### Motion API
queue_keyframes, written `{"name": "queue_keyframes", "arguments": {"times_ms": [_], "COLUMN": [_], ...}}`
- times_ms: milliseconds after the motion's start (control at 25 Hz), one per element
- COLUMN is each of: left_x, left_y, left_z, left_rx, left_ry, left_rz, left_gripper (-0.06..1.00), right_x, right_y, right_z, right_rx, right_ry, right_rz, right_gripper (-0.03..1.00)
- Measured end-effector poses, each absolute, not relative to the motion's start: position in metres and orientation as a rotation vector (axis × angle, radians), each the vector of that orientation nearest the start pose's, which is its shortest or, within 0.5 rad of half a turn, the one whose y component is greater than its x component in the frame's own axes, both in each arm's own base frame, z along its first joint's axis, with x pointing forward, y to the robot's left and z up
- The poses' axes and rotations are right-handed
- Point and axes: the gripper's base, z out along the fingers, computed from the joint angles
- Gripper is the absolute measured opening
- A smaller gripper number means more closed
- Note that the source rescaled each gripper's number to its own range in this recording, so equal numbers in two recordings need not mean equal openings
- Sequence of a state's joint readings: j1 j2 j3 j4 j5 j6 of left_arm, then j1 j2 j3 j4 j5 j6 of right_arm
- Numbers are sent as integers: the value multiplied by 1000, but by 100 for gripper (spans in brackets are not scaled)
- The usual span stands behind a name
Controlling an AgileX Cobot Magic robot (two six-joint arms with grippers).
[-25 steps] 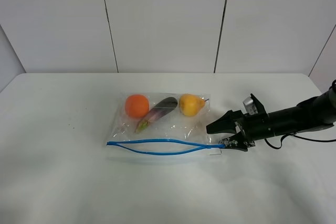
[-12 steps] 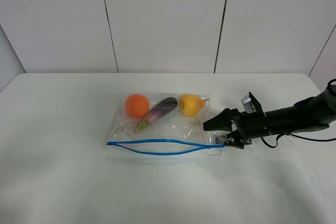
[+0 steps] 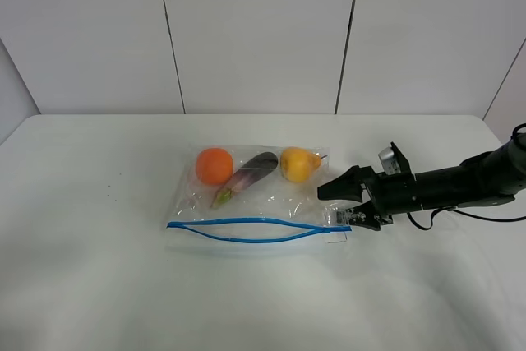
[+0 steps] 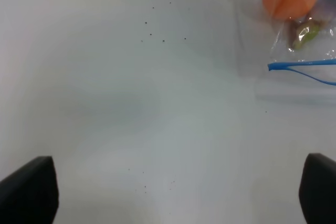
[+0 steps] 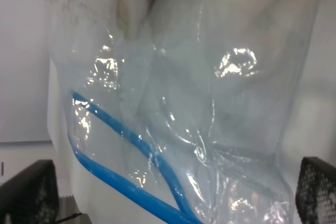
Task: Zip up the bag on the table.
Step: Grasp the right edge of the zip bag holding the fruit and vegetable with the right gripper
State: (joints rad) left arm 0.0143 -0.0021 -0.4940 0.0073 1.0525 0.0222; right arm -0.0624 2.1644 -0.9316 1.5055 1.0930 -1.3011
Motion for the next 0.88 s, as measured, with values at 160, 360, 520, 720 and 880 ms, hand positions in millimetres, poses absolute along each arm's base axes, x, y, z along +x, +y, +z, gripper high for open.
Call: {"name": "queue_keyframes", "arguments": {"times_ms": [160,360,520,720,880], "left_x": [-4,-4,-4,-4,-4], "left_y": [1,1,1,1,1], "left_z": [276,276,276,276,276], "left_rx": [8,8,8,8,8], "left_ry": [2040,2040,2040,2040,2040], "left_rz": [32,32,32,32,32], "left_gripper": [100,100,100,100,100], "right_x": [331,331,330,330,330], "right_y": [60,67,72,72,72], "right_z": [76,77,77,77,77], "right_rx": [15,3,-17,-19,-18], "right_ry": [2491,2484,2486,2484,2484], "right_rz": [1520,1527,1532,1531,1531], "right_gripper": [100,100,100,100,98]}}
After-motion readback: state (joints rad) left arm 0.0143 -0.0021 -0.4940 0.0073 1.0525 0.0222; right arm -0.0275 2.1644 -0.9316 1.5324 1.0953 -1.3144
